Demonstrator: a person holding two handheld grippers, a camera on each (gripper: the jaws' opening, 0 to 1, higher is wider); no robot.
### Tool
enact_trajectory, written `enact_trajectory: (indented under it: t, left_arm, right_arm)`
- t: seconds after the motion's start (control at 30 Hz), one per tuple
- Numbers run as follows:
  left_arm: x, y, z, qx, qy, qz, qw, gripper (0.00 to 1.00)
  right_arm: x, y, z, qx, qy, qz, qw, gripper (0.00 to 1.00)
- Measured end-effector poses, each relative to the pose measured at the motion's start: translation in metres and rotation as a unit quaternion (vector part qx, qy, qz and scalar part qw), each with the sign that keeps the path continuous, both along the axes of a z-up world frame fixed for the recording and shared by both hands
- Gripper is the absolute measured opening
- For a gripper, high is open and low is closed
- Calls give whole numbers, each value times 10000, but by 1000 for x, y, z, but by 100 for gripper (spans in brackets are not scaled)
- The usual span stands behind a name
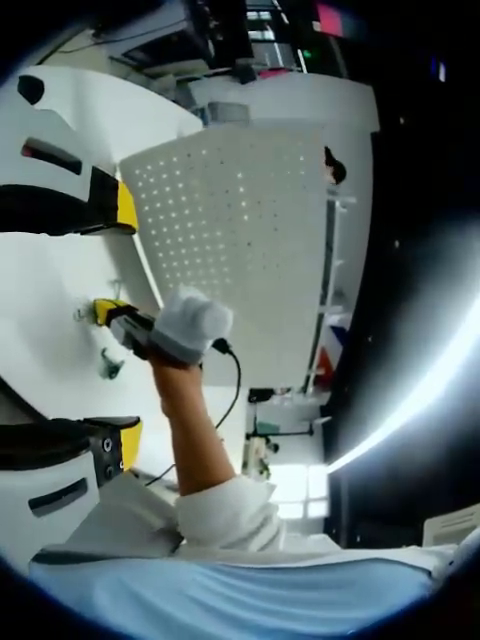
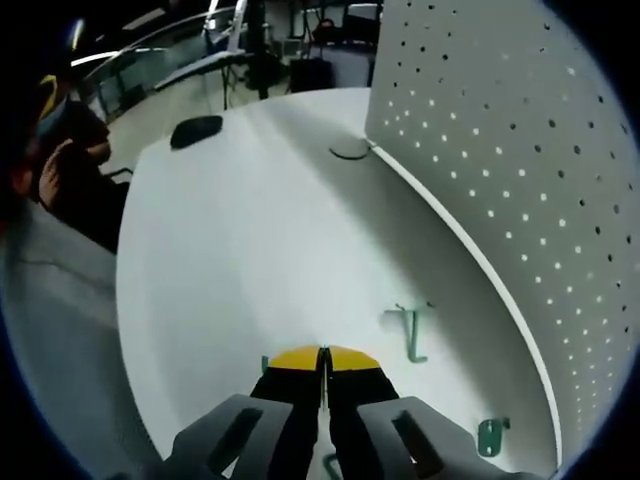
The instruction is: Insert the hook assembly into the mounting plate slot until the hook locks in place.
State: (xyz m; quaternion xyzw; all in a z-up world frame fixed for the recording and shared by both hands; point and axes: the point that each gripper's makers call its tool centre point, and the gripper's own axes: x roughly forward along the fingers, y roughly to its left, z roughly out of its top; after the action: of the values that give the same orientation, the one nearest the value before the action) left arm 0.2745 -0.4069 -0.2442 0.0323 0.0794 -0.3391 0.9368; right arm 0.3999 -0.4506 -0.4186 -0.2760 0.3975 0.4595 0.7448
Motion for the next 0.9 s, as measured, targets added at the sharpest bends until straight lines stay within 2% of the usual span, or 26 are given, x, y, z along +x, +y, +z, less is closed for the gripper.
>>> enact_trajectory:
  t: [0.33,0.7,0.9]
  left_arm:
    - [0,-1,0,6,-5,-10,10000,75]
    - [-1,-3,0,13,22,-42,10000,75]
    - [-1,-3,-2,17,63,-60,10000,75]
  right_arm:
    - [1,-3,10,219,26,-171,9996,0]
    - [0,0,37,801,14,-409,9960,0]
    - [-3,4,59,1250,-39,-539,9907,0]
